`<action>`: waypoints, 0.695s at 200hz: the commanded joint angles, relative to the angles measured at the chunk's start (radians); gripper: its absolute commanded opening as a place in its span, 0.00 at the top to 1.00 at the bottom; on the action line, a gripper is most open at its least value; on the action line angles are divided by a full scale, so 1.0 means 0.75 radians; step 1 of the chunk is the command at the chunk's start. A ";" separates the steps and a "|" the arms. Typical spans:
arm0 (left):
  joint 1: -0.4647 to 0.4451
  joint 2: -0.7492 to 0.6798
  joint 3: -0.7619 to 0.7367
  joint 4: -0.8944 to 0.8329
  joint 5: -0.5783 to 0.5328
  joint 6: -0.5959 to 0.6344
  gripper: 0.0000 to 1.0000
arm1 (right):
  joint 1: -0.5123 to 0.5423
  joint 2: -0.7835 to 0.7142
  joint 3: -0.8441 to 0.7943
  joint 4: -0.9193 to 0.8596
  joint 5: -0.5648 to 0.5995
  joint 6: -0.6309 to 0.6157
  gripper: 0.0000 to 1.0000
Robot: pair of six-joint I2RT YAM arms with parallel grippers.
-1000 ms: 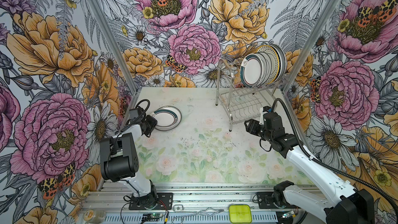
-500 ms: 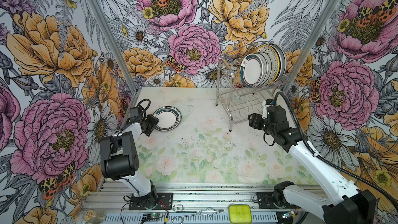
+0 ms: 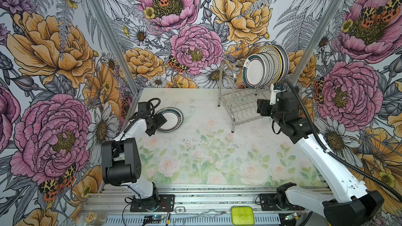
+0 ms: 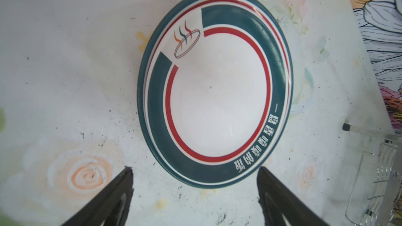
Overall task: Unload the plates from the dish rack
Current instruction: 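Lower the plate with the left gripper onto the plate stack on the table, then open the left gripper to release the plate while the right gripper reaches into the rack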
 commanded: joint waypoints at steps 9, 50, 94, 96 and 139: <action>-0.048 -0.152 0.086 -0.121 -0.099 0.064 0.06 | -0.012 0.037 0.188 0.012 0.087 -0.135 0.13; -0.060 -0.271 0.119 -0.195 -0.098 0.076 0.01 | -0.024 0.138 0.418 0.009 0.001 -0.104 0.01; -0.101 -0.397 0.104 -0.247 -0.086 0.073 0.01 | -0.147 0.283 0.620 -0.018 -0.307 0.143 0.01; -0.106 -0.404 0.100 -0.248 -0.086 0.072 0.01 | -0.153 0.288 0.628 -0.017 -0.321 0.153 0.01; -0.186 -0.499 0.060 -0.259 -0.050 0.039 0.01 | -0.244 0.432 0.749 -0.016 -0.581 0.282 0.01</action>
